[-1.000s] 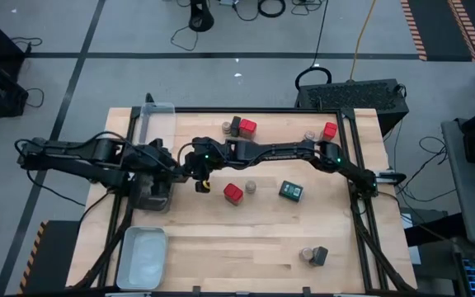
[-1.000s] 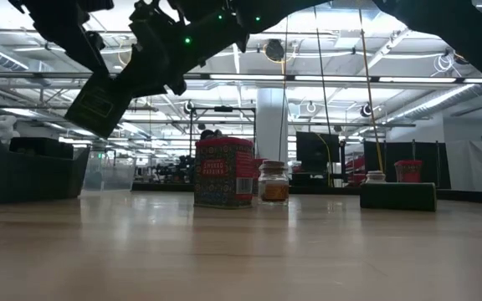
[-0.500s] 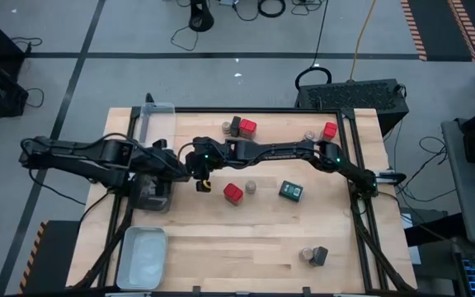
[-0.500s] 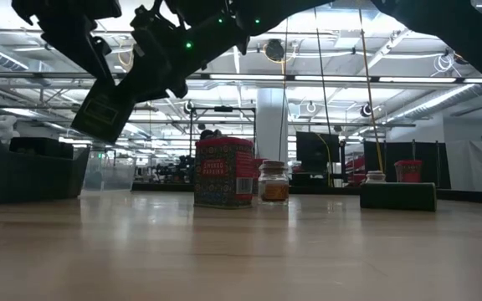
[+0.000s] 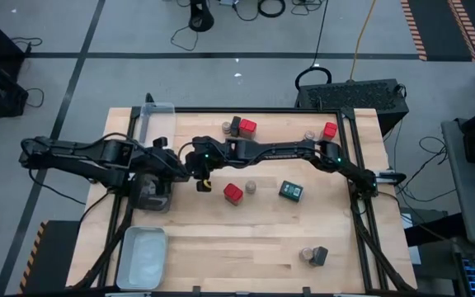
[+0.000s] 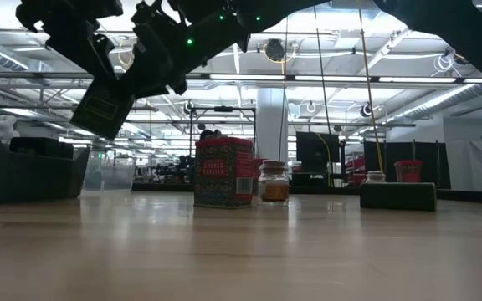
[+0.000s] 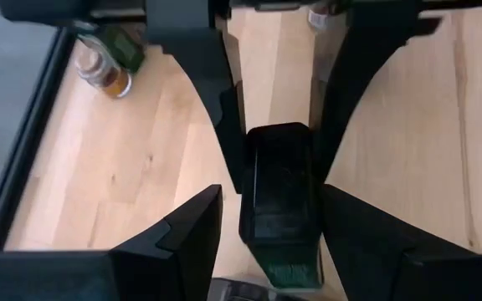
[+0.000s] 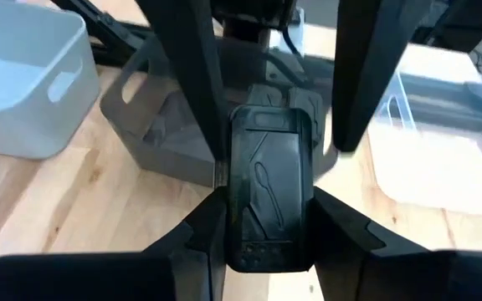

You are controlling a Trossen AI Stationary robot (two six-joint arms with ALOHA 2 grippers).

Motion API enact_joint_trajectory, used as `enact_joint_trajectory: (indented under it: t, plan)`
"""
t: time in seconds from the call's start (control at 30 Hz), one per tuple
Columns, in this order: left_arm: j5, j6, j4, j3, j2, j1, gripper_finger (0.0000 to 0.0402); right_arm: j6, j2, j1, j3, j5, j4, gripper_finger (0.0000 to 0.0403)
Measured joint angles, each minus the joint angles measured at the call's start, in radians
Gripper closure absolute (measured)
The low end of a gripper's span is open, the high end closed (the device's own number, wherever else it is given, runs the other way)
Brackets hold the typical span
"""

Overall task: Sort spices by type
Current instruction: Put the black seasoning can into the black bin

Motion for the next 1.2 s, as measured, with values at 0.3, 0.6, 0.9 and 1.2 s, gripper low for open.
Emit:
enact_joint_trajectory:
  t: [0.3, 0.6, 0.9, 1.2]
  plan:
    - [0.006, -0.008, -0.008, 0.002, -0.006, 0.0, 0.0198, -0.017, 0.0, 0.0, 0.0, 0.003, -0.003, 0.0291]
    - [0.049, -0.015, -0.029, 0.002, -0.003, 0.0, 0.0199, -0.024, 0.0, 0.005, 0.0, 0.002, 0.039, 0.0292]
    - [0.052, -0.03, -0.029, 0.002, -0.003, 0.0, 0.0249, -0.023, 0.0, 0.005, -0.001, 0.002, 0.043, 0.0291]
    - [0.071, -0.031, -0.03, 0.002, -0.003, 0.0, 0.0263, -0.02, 0.0, 0.005, -0.001, 0.003, 0.042, 0.0288]
